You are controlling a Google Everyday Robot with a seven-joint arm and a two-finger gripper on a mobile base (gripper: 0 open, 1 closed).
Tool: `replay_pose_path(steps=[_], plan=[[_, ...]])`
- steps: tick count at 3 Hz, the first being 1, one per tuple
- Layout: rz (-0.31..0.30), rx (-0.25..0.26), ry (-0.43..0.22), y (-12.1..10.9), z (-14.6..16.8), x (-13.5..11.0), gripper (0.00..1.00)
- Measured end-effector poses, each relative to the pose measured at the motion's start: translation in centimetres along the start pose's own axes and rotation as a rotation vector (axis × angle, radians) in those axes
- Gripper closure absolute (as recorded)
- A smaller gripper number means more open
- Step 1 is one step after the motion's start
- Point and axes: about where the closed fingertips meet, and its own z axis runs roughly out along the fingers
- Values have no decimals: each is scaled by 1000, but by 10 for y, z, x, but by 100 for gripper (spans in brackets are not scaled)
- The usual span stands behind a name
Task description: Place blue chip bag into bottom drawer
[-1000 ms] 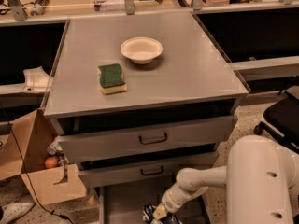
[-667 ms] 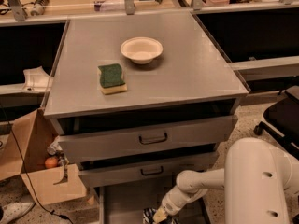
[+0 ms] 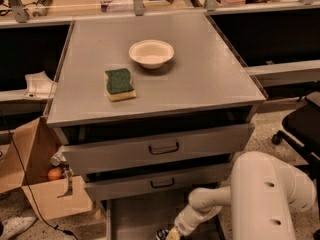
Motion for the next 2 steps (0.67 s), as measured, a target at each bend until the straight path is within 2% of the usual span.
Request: replay_pose_path(steps=[1, 2], plan=[[-19, 4, -35, -7, 0, -15, 100], [-17, -13, -46, -15, 7, -24, 100]])
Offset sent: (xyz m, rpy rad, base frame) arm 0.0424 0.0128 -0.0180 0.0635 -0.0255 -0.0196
